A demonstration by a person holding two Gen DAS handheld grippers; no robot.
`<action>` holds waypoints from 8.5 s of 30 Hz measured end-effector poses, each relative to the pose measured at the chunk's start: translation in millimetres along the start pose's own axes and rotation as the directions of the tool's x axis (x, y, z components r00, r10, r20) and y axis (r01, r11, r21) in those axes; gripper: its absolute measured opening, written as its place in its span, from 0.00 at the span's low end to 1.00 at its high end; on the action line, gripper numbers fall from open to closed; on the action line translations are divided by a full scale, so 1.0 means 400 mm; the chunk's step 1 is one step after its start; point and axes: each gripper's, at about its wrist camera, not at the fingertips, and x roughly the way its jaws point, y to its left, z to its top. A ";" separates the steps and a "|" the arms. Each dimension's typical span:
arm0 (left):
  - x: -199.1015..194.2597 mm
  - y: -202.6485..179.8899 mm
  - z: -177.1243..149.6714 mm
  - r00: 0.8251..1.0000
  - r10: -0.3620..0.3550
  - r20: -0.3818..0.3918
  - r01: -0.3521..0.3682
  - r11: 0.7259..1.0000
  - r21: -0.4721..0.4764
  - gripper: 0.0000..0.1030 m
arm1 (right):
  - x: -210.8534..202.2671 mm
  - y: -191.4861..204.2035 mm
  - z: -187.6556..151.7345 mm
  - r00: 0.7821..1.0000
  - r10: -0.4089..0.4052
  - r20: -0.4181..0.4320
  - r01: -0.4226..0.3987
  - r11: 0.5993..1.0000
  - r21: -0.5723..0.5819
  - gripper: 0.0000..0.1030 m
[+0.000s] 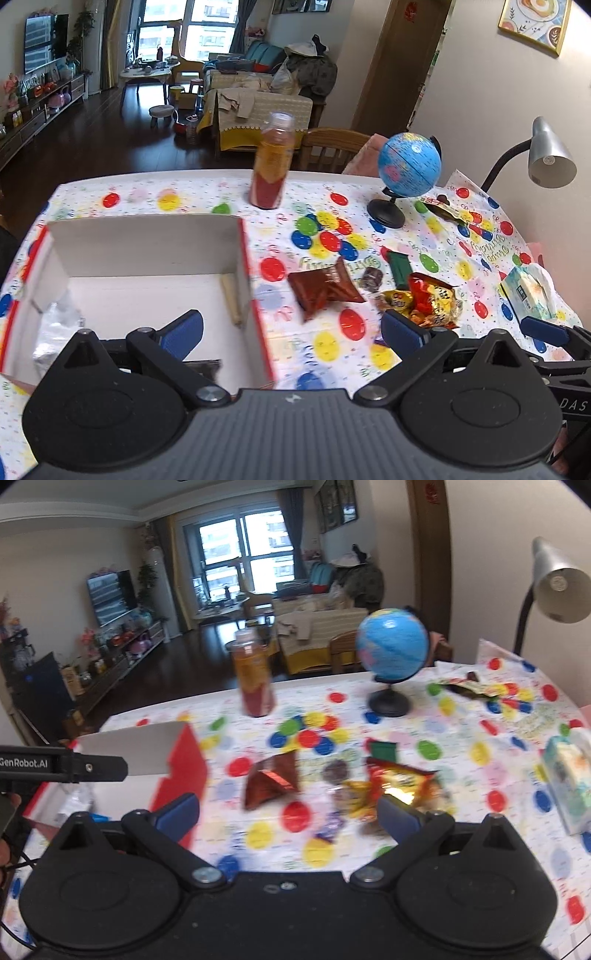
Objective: Organize snacks
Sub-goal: 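Move both tools back toward the remaining snacks, then grasp the brown wrapper with the left tool while the right tool grasps the red-yellow chip bag, then carry both snacks over the red box and open both tools to drop them, then move both tools back over the remaining snacks on the table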
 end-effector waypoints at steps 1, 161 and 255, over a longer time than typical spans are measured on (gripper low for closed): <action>0.012 -0.014 0.002 1.000 -0.004 -0.003 0.004 1.000 -0.005 1.00 | 0.001 -0.017 0.001 1.000 -0.016 0.002 0.016 1.000 -0.003 1.00; 0.261 0.507 0.055 0.875 0.323 -0.360 -0.332 0.942 0.038 0.57 | 0.467 0.589 0.009 0.929 0.088 -0.359 -0.199 0.938 -0.284 0.51; 0.379 -0.422 0.012 0.984 0.058 -0.167 -0.030 0.986 0.164 1.00 | 0.211 -0.443 -0.002 0.985 -0.046 -0.168 0.042 0.999 -0.026 0.90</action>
